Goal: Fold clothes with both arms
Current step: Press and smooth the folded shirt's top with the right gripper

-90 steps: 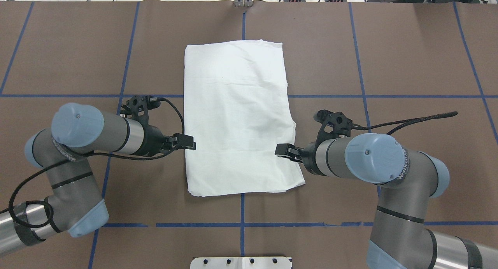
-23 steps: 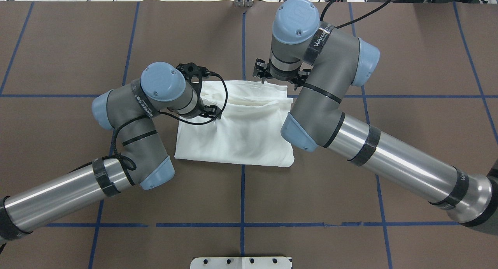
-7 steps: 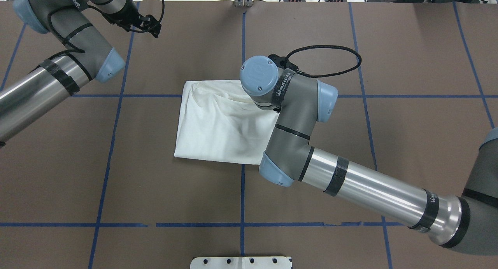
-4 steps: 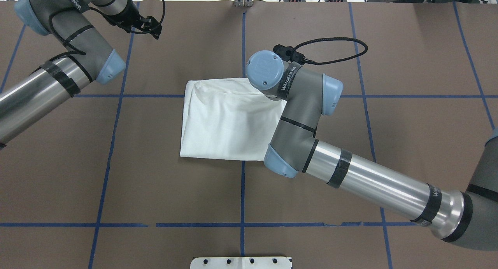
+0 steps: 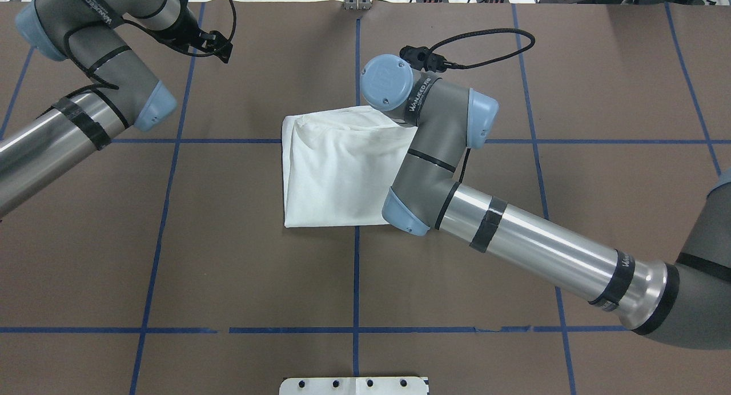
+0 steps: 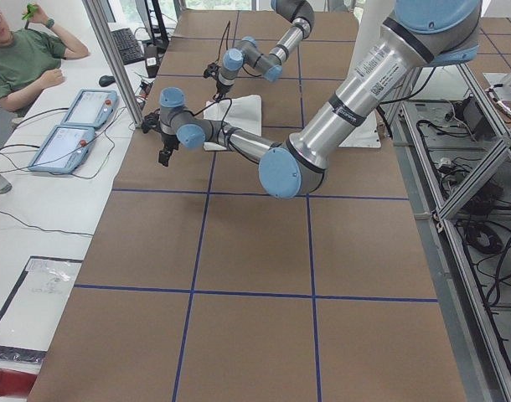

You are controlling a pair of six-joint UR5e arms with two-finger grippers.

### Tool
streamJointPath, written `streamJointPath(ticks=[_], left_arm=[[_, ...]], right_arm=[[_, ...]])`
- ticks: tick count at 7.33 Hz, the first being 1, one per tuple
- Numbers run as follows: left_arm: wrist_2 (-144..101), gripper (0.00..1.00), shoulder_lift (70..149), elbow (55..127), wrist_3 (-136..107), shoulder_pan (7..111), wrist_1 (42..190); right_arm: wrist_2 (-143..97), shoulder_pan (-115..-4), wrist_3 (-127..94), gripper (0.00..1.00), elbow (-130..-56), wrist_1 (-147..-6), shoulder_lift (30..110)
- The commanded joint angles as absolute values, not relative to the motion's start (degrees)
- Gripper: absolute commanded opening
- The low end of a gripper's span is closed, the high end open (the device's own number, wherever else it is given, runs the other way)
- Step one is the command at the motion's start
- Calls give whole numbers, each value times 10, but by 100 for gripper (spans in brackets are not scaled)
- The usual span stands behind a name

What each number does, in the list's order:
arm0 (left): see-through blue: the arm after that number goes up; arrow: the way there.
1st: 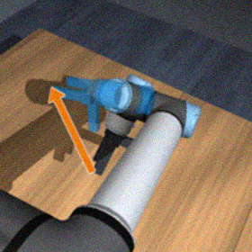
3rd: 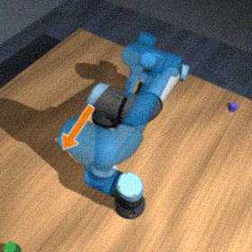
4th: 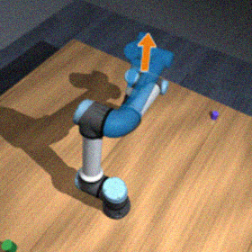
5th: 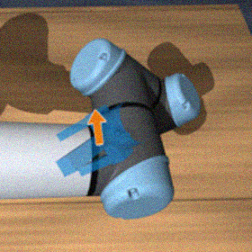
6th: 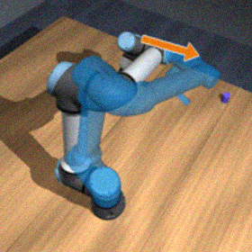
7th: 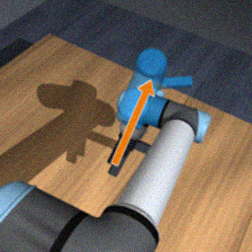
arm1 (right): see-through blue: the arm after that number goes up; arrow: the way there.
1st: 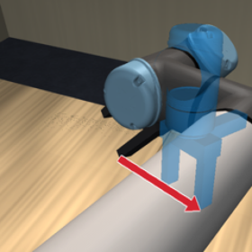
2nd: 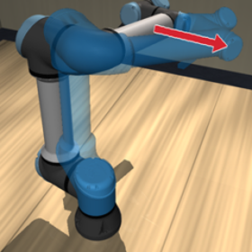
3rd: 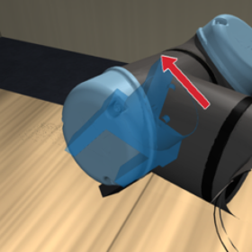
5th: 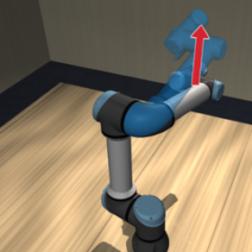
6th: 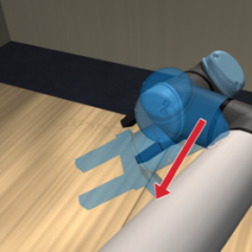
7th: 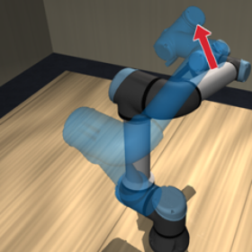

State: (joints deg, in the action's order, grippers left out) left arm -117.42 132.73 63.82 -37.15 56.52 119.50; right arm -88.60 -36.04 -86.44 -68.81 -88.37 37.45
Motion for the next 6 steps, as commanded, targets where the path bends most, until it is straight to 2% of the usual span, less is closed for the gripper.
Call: streamJointPath(ticks=[1, 4, 6], left_arm=[[-1174, 100, 1324, 639, -371, 565, 1197], [-1174, 100, 1323, 638, -370, 565, 1197], [-1174, 100, 1320, 638, -369, 565, 1198]], right_arm=[[-949, -382, -833, 100, -681, -882, 335], [-1013, -349, -772, 100, -723, -883, 327], [-974, -296, -768, 100, -717, -881, 336]])
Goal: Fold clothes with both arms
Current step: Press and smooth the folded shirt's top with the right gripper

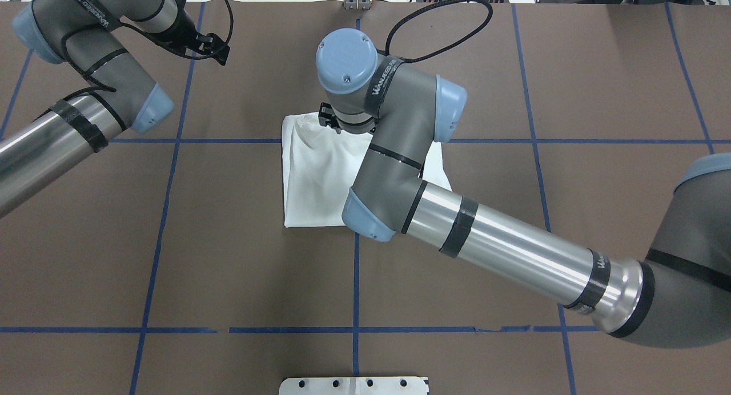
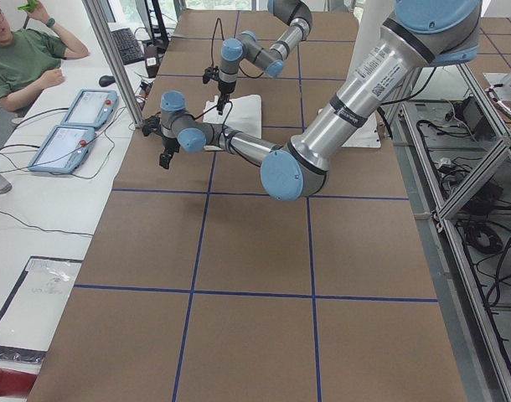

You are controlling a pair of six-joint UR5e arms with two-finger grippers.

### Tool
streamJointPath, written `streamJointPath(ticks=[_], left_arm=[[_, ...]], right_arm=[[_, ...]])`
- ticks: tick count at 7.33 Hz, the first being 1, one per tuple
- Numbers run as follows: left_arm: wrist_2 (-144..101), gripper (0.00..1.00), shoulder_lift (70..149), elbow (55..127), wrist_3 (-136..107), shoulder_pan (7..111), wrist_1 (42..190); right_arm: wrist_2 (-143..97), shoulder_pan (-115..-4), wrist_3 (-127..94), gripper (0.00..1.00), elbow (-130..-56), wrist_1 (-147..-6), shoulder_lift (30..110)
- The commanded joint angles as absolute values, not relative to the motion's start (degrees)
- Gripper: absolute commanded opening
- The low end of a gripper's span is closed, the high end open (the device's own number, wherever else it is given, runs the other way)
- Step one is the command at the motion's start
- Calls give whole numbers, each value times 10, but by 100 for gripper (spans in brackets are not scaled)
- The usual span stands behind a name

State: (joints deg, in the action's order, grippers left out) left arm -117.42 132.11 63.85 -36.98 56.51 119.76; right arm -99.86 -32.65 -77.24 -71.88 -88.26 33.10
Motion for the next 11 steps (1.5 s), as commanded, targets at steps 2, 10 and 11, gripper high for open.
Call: streamJointPath(ticks=[2, 10, 11], left_arm=[[-1174, 100, 1320, 639, -370, 565, 1197], [-1176, 100, 1319, 662, -371, 565, 1189], [-1179, 100, 1318, 670, -370, 566, 1187]], right_arm=[[-927, -292, -751, 100, -695, -878, 340], [-878, -390, -721, 100, -588, -738, 309], [-942, -412, -689, 100, -589, -744, 309]])
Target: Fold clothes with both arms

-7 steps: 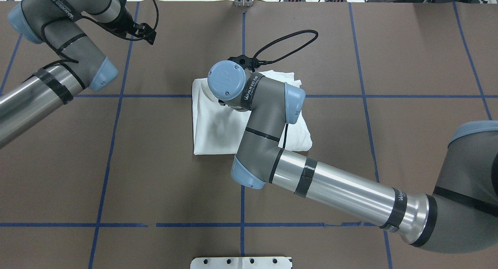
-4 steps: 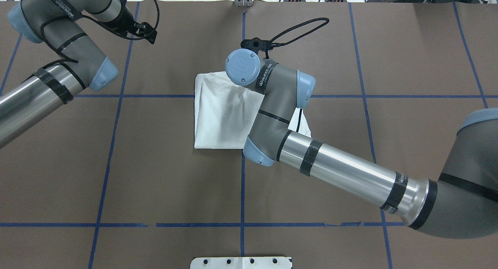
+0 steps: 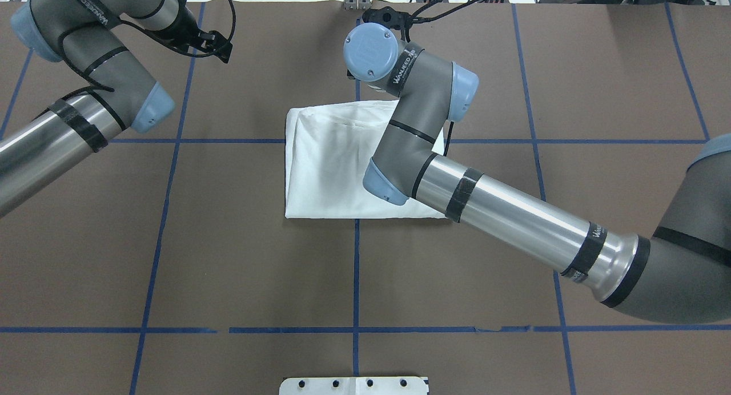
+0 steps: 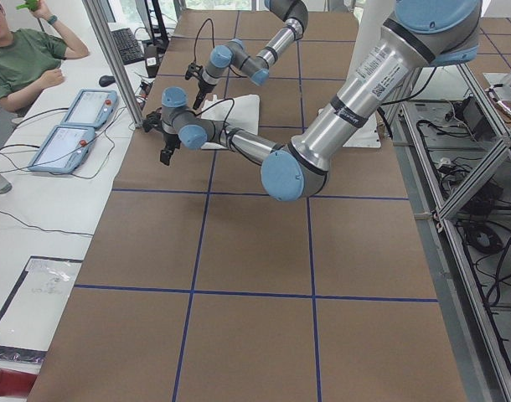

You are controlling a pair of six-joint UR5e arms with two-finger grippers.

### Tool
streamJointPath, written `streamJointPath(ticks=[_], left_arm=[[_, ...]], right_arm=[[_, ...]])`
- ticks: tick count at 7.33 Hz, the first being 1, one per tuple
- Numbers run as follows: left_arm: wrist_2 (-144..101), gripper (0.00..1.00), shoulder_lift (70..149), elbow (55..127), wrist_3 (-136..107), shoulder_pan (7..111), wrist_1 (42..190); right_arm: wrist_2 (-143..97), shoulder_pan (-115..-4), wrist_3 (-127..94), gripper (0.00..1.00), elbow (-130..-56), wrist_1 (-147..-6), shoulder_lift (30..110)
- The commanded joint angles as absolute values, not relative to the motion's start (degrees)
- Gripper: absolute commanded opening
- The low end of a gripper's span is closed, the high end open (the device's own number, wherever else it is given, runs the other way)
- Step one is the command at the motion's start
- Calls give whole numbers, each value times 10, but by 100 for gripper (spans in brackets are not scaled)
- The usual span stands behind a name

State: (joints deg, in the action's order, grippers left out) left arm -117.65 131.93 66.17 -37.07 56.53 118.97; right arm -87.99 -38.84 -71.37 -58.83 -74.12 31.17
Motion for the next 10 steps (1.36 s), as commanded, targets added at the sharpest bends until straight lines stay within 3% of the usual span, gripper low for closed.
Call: streamJointPath(ticks=[1, 4, 8, 10], left_arm=[[-1191, 100, 1299, 692, -370, 566, 1185], [-1203, 100, 1261, 780, -285, 591, 1079], [-1251, 100, 1187, 820, -37, 727, 1013], [-1296, 100, 1142, 824, -23, 764, 1013]], right_arm=[[-1031, -445, -645, 100, -591, -763, 309], [-1185, -545, -442, 100, -668, -935, 334], [-1287, -691, -167, 100, -805, -961, 537], [-1303, -757, -37, 100, -863, -968, 643]])
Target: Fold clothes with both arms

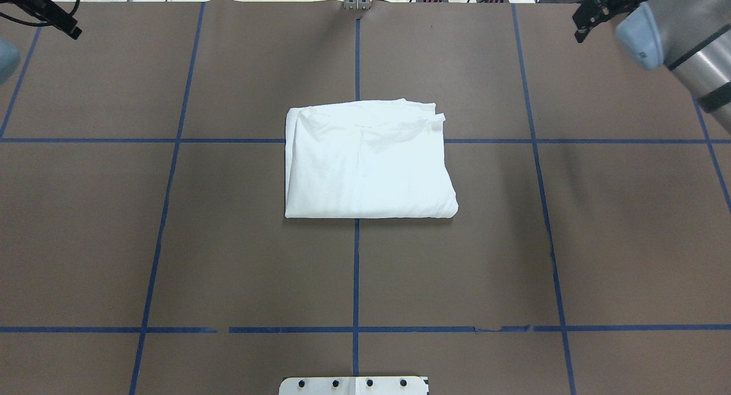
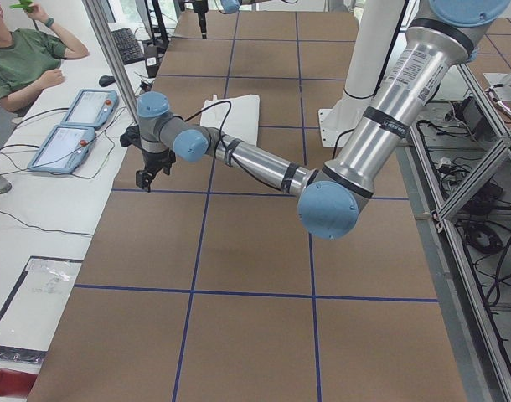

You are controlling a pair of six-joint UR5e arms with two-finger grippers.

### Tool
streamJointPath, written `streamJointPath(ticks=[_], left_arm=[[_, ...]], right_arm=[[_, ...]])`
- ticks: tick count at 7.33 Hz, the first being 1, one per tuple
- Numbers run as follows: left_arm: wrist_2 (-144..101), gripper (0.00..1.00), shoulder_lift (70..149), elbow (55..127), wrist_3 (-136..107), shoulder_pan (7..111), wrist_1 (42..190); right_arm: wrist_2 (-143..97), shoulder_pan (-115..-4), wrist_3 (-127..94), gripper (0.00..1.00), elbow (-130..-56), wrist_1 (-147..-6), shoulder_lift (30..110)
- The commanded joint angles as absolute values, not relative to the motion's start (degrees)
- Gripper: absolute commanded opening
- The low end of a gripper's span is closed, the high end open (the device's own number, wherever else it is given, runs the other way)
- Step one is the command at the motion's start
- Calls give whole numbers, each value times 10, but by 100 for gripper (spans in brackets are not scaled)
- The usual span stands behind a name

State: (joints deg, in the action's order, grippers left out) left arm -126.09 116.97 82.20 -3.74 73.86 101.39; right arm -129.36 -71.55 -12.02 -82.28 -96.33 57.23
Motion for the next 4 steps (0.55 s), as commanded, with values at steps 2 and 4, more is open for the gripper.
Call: streamJointPath(ticks=[2, 4], left_arm=[[-1327, 100, 1029, 886, -29, 780, 1025], [-1334, 100, 982, 886, -24, 812, 1017]], right_arm=[[-1329, -803, 5, 100, -966, -967, 794], [-1336, -842, 9, 100, -1001, -956, 896]])
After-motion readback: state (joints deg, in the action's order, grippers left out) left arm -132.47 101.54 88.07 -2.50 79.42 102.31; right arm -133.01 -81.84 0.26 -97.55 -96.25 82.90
